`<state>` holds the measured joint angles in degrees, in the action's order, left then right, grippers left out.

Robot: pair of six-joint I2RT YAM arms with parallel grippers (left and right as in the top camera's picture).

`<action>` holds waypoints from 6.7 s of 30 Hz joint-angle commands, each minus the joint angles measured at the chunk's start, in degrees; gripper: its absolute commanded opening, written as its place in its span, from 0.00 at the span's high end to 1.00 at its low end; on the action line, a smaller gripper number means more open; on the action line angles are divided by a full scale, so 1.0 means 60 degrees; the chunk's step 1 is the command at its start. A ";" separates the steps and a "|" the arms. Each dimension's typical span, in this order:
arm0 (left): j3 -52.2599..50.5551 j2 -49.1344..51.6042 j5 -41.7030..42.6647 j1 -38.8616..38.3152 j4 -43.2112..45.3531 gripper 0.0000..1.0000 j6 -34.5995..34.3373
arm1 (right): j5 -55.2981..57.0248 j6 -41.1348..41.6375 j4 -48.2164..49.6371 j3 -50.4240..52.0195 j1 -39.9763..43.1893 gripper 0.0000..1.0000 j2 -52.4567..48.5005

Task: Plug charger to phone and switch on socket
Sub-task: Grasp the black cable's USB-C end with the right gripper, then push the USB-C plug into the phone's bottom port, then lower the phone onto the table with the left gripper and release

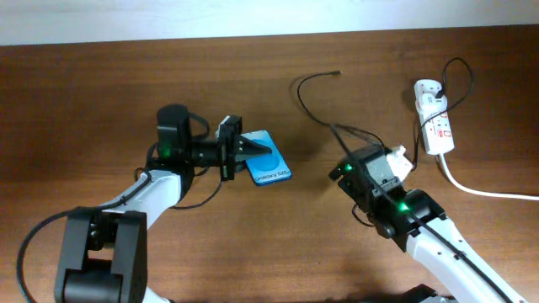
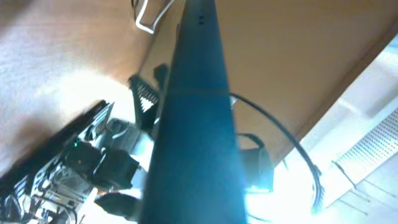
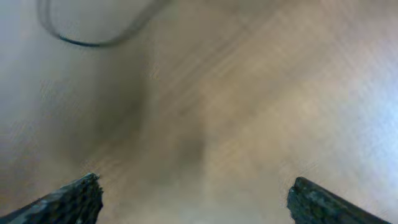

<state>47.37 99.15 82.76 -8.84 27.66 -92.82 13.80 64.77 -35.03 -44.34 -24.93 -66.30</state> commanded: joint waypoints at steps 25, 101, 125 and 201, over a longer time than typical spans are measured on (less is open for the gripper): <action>0.0127 -0.0018 0.0401 0.0444 0.0062 1.00 0.0627 | -0.2218 -0.6502 -0.3690 -0.9562 0.1239 0.96 -0.9519; 0.0131 -0.0018 0.0750 0.0940 0.3807 1.00 0.0729 | -0.8171 -0.5038 -0.1366 -0.3344 -0.2047 0.96 -0.1402; 0.0127 -0.0018 0.0747 0.0940 0.3807 1.00 0.0725 | -0.8459 -0.5034 -0.1490 -0.3344 -0.2051 0.96 -0.0984; 0.5934 0.4656 -0.4583 -0.1293 -0.9023 1.00 1.3580 | 0.2073 -0.4634 -0.8950 -0.8950 -0.4521 0.01 0.1854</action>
<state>81.62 124.03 51.53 -17.37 -26.55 -17.91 24.62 36.32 -88.71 -98.45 -52.25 -53.17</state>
